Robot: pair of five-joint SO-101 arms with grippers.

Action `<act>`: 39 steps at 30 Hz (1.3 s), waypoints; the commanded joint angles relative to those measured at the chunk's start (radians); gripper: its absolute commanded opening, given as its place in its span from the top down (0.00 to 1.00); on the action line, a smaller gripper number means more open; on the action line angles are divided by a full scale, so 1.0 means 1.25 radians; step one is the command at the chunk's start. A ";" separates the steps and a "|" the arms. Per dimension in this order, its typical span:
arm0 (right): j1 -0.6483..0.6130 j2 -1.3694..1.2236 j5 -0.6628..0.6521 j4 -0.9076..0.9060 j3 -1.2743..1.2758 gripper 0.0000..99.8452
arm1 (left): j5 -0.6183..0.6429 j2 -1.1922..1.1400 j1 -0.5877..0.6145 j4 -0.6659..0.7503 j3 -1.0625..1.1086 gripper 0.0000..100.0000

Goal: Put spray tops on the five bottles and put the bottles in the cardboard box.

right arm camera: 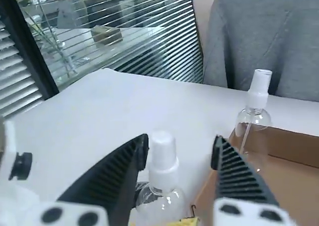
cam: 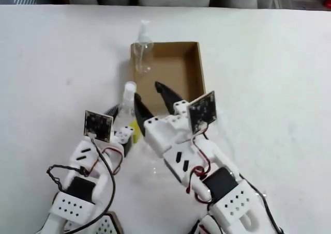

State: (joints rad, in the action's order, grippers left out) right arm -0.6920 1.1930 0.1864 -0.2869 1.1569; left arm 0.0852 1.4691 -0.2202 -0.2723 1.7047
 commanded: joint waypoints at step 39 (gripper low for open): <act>0.242 -0.312 0.074 0.048 -0.095 0.98 | -0.009 0.010 0.009 0.014 -0.004 0.98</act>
State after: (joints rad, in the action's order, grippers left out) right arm -0.4664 0.7772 0.2739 -0.2071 1.0464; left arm 0.0806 1.4676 -0.2202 -0.2723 1.7047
